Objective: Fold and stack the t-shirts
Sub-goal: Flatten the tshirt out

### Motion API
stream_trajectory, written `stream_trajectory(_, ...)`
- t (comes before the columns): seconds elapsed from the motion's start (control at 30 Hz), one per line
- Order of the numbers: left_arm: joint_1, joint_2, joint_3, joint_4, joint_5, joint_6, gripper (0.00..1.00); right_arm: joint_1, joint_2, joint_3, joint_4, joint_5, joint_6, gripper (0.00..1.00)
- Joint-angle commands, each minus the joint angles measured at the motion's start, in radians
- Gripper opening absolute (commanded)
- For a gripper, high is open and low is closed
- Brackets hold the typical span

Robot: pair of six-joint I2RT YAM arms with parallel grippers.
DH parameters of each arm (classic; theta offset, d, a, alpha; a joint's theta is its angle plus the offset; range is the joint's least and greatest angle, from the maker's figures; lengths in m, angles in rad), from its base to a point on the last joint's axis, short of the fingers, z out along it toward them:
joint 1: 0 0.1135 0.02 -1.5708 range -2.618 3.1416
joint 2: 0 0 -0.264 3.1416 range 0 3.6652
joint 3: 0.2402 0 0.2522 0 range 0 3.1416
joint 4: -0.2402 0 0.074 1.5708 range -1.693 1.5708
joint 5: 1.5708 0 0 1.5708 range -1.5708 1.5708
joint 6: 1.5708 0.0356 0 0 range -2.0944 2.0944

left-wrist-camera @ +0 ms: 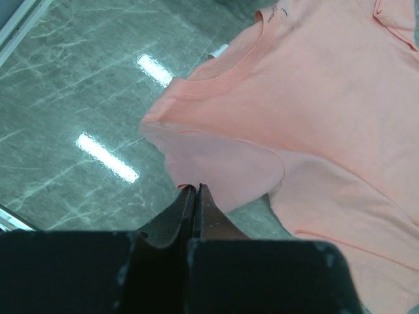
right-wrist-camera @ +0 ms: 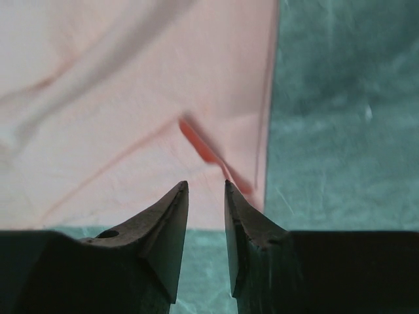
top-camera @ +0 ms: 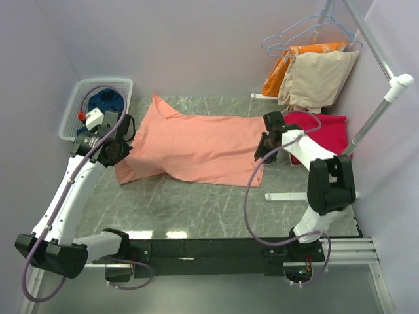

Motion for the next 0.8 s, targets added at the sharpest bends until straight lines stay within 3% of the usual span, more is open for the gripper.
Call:
stream_trajectory(0.0, 0.003, -0.024, 0.0, 0.023, 0.009, 0.014, 0.01, 0.026, 0.095, 0.107, 0.036, 0.009, -0.024, 0.36)
stream_trajectory(0.4, 0.003, -0.014, 0.01, 0.023, 0.022, 0.011, 0.01, 0.089, 0.236, 0.195, 0.005, 0.033, -0.043, 0.43)
stream_trajectory(0.77, 0.003, -0.004, 0.041, 0.023, 0.018, 0.026, 0.01, 0.098, 0.321, 0.242, -0.068, 0.098, -0.045, 0.43)
